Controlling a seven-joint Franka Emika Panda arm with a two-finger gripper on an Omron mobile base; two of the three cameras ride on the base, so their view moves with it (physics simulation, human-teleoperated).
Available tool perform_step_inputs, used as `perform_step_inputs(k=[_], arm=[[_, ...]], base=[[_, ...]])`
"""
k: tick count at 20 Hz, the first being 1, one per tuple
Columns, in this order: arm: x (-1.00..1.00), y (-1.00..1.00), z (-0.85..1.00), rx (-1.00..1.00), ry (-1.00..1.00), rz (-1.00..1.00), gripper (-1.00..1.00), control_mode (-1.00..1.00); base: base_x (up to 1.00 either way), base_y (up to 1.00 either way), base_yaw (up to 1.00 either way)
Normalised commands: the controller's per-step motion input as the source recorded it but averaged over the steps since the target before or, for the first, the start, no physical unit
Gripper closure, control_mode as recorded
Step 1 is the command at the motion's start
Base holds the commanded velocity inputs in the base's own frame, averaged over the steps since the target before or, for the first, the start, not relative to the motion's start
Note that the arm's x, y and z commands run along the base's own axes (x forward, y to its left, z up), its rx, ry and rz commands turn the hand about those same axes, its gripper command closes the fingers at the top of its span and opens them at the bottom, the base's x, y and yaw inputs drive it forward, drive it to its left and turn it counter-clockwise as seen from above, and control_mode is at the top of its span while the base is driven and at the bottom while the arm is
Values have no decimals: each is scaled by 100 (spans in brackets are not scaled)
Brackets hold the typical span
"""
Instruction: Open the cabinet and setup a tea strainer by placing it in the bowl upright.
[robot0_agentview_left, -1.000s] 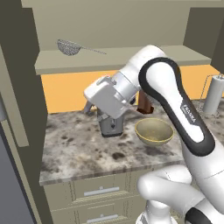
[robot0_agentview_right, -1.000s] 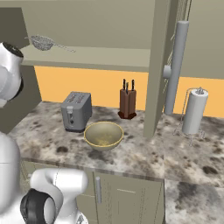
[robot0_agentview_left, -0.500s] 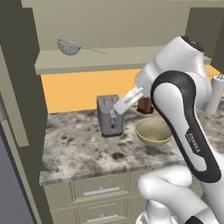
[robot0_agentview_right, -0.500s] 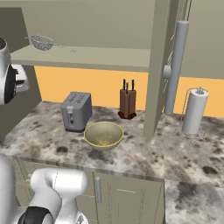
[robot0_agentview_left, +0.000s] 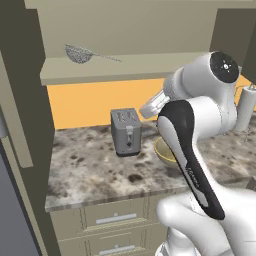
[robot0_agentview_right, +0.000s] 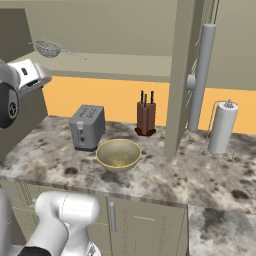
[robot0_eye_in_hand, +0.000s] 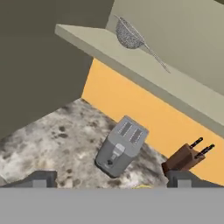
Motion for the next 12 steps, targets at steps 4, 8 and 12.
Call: perform_step_inputs(k=[4,8,12], arm=[[65,-13,29,16,-22,-50,-100,-100],[55,-38,2,29,-17,-40,-100,-100],[27,-37,52,17,-14,-15,-100,-100]], base=[[0,0,0],[0,0,0],[0,0,0]])
